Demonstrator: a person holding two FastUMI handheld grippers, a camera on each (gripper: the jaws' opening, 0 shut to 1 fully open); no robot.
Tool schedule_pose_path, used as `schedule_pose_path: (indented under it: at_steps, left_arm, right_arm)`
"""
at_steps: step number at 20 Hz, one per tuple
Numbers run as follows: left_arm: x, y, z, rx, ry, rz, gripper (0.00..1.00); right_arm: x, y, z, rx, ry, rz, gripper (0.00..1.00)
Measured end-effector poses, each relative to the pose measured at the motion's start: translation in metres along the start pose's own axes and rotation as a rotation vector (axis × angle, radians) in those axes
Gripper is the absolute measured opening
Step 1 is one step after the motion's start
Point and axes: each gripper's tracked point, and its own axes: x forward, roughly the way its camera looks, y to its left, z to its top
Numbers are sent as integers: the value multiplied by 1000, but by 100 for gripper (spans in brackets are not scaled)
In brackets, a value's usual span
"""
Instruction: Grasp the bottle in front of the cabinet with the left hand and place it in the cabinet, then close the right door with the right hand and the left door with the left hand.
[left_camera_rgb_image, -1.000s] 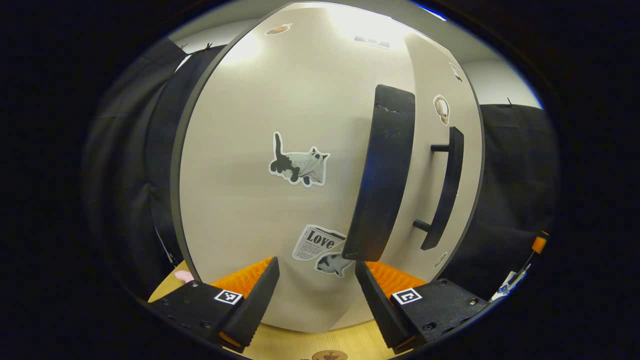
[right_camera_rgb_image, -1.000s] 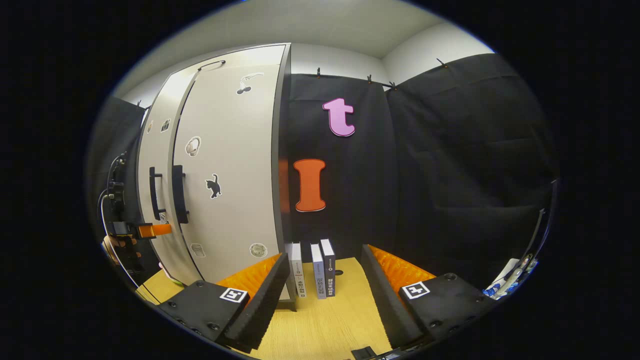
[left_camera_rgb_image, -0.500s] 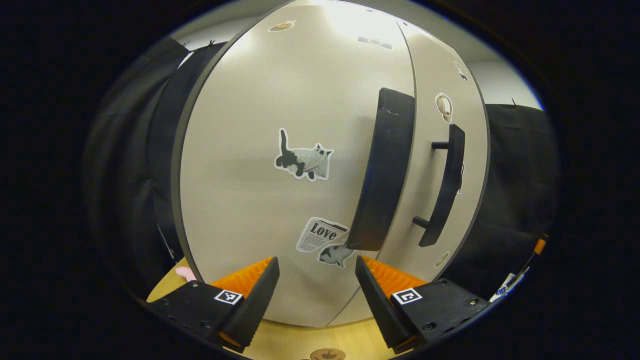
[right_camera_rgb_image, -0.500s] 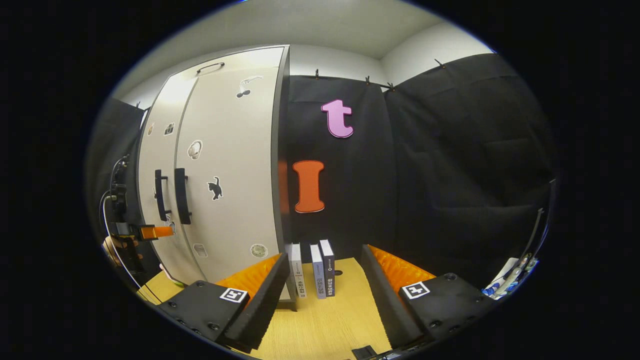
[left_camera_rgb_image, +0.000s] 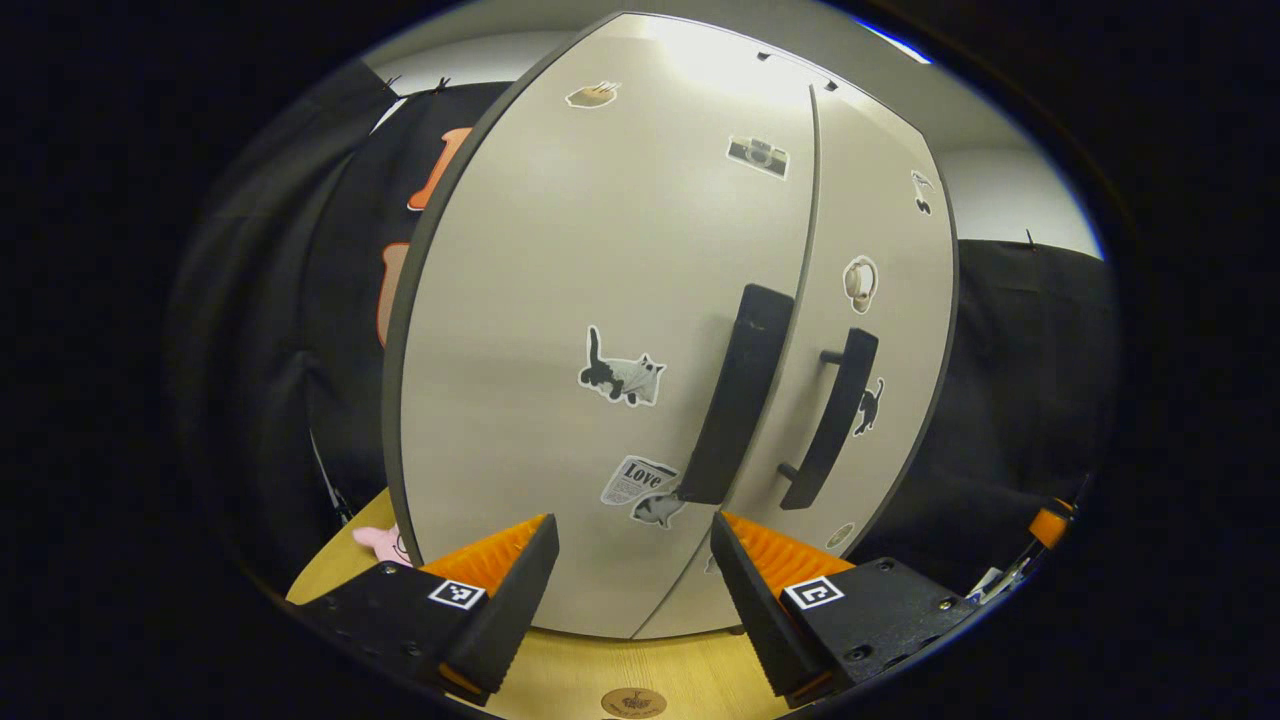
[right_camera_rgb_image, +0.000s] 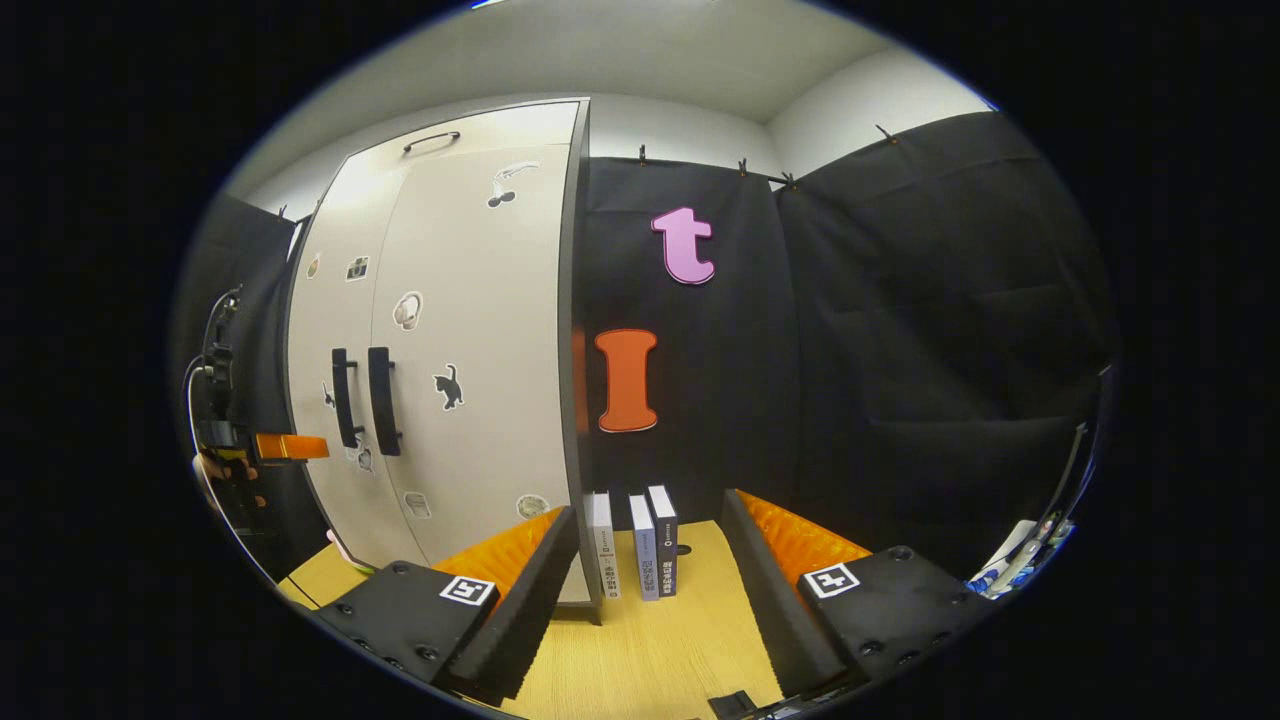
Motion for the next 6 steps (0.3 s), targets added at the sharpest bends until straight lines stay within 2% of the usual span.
schedule_pose_path:
  at_steps: [6]
  left_arm:
    - [-52, -4, 50, 148, -85, 7, 94]
  right_arm:
    - [-7, 18, 10, -5, -10, 42, 96]
